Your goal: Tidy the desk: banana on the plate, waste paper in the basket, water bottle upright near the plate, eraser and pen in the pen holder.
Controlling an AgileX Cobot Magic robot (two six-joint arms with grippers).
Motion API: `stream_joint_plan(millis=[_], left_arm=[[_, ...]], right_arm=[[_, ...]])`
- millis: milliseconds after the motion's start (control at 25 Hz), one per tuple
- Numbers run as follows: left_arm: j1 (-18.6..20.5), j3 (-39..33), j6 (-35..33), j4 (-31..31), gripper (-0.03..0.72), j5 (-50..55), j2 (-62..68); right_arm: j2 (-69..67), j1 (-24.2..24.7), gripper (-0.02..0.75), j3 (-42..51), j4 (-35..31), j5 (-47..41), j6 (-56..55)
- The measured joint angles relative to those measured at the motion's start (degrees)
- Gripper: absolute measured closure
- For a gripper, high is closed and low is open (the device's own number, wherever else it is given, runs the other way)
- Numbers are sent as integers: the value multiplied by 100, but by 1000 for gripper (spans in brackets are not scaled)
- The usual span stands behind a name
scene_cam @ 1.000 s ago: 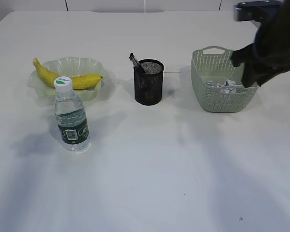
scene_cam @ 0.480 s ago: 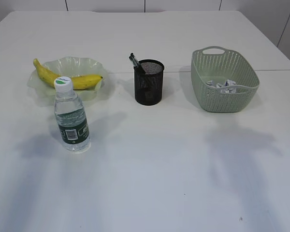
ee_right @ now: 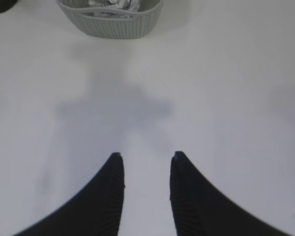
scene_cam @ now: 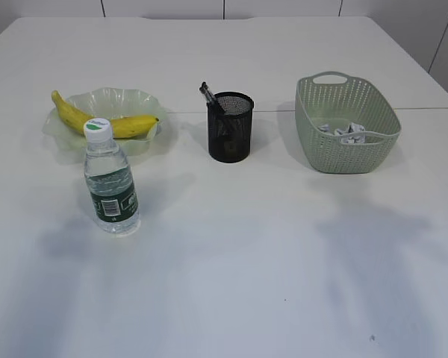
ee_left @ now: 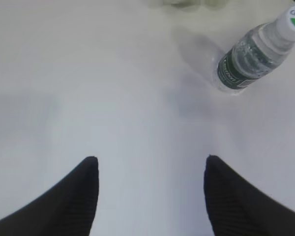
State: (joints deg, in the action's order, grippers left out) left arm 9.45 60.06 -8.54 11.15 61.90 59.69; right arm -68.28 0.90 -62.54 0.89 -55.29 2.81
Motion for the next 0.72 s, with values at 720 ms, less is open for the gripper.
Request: stream_joint_plan(millis=[720], left_arm=[[-156, -1397, 118, -21, 214, 323, -2445]], right_arm=[[2429, 0, 496, 826, -45, -723, -757]])
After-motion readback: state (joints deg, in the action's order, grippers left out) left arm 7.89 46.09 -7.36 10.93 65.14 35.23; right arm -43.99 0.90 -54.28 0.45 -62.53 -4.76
